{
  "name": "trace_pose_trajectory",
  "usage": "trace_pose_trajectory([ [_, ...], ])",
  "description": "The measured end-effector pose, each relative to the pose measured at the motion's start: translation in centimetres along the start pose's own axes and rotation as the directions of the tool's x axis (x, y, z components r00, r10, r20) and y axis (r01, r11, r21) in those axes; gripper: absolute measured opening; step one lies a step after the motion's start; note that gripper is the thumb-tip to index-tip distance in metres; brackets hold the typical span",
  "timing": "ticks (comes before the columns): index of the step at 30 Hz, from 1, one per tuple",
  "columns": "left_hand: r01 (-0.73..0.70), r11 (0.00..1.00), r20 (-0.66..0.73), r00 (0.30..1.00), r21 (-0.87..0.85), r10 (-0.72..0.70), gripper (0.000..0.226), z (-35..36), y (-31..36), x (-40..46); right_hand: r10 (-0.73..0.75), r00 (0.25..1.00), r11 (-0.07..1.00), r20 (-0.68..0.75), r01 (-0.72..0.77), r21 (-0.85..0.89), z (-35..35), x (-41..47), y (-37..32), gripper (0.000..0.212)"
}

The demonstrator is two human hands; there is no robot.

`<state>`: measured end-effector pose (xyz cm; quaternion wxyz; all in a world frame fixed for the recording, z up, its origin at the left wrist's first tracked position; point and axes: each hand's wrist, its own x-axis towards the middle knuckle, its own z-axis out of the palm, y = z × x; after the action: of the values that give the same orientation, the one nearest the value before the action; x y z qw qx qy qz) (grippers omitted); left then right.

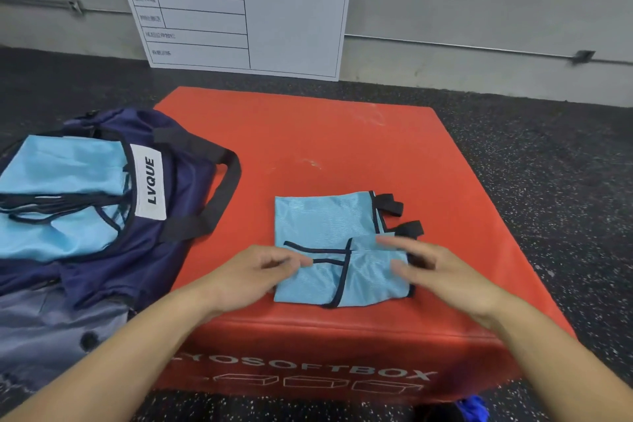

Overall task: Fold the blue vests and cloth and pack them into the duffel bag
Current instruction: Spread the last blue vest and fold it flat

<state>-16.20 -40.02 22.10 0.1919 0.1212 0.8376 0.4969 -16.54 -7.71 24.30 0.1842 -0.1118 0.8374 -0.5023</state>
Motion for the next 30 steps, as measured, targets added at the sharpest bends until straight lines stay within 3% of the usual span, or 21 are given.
trace_pose_trajectory([
  [2, -0.032, 0.999, -0.066, 0.997, 0.017, 0.033, 0.023, 0.4, 0.1, 0.4, -0.062, 0.997, 0.976, -0.049, 0.05, -0.212, 0.6, 0.6, 0.5, 0.037],
  [4, -0.086, 0.996, -0.172, 0.981, 0.036, 0.091, 0.02, 0.6, -0.2, 0.9, -0.135, 0.978, 0.967, -0.158, 0.095, -0.236, 1.1, 1.5, 0.3, 0.036],
  [7, -0.119, 0.993, -0.338, 0.933, 0.02, 0.118, 0.021, 0.5, -1.0, 2.1, -0.196, 0.938, 0.979, -0.285, 0.169, -0.116, 1.2, 3.0, -0.8, 0.039],
  [10, -0.078, 0.997, -0.437, 0.896, 0.017, 0.077, 0.03, 0.7, -0.9, 2.6, -0.135, 0.937, 0.988, -0.322, 0.153, 0.03, 1.3, 4.8, -0.9, 0.049],
  [13, 0.011, 1.0, -0.41, 0.912, -0.018, -0.017, 0.036, 0.9, -1.9, 3.1, 0.004, 0.962, 0.996, -0.272, 0.02, 0.087, 1.5, 6.2, 0.5, 0.056],
  [15, 0.025, 0.999, -0.404, 0.914, -0.028, -0.034, 0.039, 0.9, -2.3, 3.4, 0.025, 0.954, 1.0, -0.3, -0.024, 0.006, 1.4, 6.8, 1.2, 0.052],
  [21, 0.001, 0.996, -0.451, 0.892, 0.085, 0.038, 0.046, 0.2, -2.0, 4.4, -0.126, 0.907, 0.986, -0.402, 0.071, -0.15, 1.2, 8.3, 0.3, 0.053],
  [26, 0.048, 0.961, -0.454, 0.887, 0.271, 0.084, 0.051, 0.3, -1.9, 5.2, -0.084, 0.929, 0.947, -0.36, -0.037, -0.318, 1.3, 9.8, 0.8, 0.054],
  [30, 0.068, 0.922, -0.49, 0.861, 0.38, 0.139, 0.054, 0.2, -2.3, 6.1, -0.152, 0.893, 0.947, -0.423, 0.009, -0.321, 1.0, 10.9, 0.4, 0.057],
])
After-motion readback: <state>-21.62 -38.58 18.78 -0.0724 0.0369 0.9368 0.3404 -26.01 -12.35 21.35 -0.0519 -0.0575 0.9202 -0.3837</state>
